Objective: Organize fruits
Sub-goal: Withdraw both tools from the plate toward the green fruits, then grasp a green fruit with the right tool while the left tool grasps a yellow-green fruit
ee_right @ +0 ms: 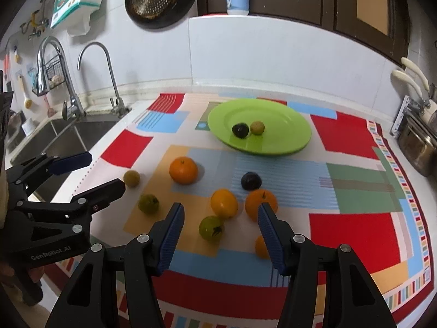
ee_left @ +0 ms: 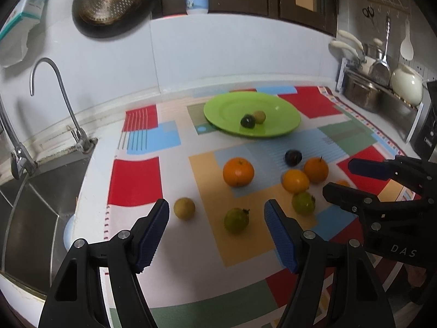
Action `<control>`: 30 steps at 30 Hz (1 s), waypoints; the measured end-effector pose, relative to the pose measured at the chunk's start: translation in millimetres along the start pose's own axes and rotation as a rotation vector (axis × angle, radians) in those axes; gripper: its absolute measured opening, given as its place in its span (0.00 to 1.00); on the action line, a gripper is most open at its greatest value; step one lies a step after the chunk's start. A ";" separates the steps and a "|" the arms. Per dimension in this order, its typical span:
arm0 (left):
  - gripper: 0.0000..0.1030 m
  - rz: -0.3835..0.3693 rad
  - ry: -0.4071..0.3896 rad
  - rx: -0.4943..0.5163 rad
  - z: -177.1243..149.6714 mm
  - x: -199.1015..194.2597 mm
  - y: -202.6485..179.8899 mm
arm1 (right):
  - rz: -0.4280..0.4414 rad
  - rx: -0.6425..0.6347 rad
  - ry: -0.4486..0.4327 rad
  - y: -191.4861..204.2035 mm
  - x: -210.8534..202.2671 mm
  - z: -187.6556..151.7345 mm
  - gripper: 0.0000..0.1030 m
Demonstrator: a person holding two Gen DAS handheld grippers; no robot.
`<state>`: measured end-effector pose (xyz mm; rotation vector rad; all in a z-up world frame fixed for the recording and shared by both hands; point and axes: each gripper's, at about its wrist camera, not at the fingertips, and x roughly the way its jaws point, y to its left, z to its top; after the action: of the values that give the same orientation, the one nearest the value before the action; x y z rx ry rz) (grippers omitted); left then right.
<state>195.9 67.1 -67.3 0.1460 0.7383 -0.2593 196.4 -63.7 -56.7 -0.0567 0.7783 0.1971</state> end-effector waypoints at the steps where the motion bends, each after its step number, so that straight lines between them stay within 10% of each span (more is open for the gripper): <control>1: 0.69 -0.002 0.006 0.004 -2.6 2.7 -0.8 | 0.004 0.002 0.006 0.0 1.8 -1.3 0.55; 30: 0.31 -0.075 0.123 -0.016 -15.8 56.5 -10.2 | 0.037 0.033 0.110 3.1 51.7 -21.0 0.41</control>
<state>222.9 50.6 -117.7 0.1205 0.8693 -0.3177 217.3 -55.2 -107.8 -0.0219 0.8923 0.2173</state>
